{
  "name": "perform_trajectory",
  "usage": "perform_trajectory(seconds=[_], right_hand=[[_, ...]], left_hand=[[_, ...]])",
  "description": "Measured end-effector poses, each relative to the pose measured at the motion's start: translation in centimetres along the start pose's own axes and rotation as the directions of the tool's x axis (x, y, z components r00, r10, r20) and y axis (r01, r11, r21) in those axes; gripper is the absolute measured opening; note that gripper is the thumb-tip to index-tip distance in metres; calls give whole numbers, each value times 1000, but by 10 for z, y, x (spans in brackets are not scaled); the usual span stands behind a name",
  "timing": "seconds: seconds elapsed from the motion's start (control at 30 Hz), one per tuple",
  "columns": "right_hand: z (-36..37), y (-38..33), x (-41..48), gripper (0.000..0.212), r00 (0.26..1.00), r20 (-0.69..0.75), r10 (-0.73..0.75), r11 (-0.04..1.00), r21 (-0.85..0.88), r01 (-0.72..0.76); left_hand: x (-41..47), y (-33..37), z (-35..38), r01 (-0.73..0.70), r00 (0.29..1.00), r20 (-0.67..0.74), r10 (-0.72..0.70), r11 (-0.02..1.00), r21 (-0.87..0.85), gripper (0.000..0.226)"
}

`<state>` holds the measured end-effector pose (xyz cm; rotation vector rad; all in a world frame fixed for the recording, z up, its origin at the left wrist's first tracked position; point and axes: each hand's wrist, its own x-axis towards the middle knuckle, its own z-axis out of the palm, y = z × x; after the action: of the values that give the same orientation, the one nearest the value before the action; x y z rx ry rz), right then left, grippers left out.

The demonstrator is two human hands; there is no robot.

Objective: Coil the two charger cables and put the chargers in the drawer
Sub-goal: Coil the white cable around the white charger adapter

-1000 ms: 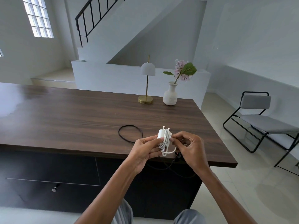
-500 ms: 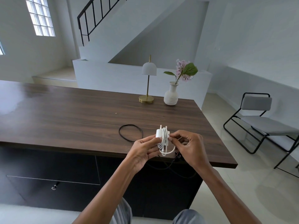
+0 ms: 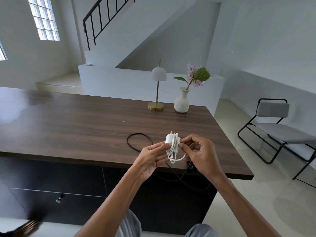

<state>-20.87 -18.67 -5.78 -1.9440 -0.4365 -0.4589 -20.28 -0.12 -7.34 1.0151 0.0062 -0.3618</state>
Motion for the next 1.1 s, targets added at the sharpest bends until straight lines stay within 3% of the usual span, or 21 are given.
perform_trajectory(seconds=[0.13,0.33,0.77,0.93,1.1], right_hand=[[11,-1,-7,8,991,-98,88,990,121,-76],[10,-3,-4,9,985,-84,151,963,238,-127],[-1,3,5,10,997,43,57,988,138,-62],[-4,4,5,19,973,17,230,931,287,-225],[-4,4,2,15,927,118,355,810,456,-368]], left_hand=[[3,-6,2,-41,999,-35,39,998,-42,42],[4,-6,6,-30,999,-29,28,996,-83,39],[5,4,7,16,999,32,-16,1000,-1,36],[1,11,2,25,998,64,-28,999,46,40],[2,7,1,-31,996,85,30,1000,6,43]])
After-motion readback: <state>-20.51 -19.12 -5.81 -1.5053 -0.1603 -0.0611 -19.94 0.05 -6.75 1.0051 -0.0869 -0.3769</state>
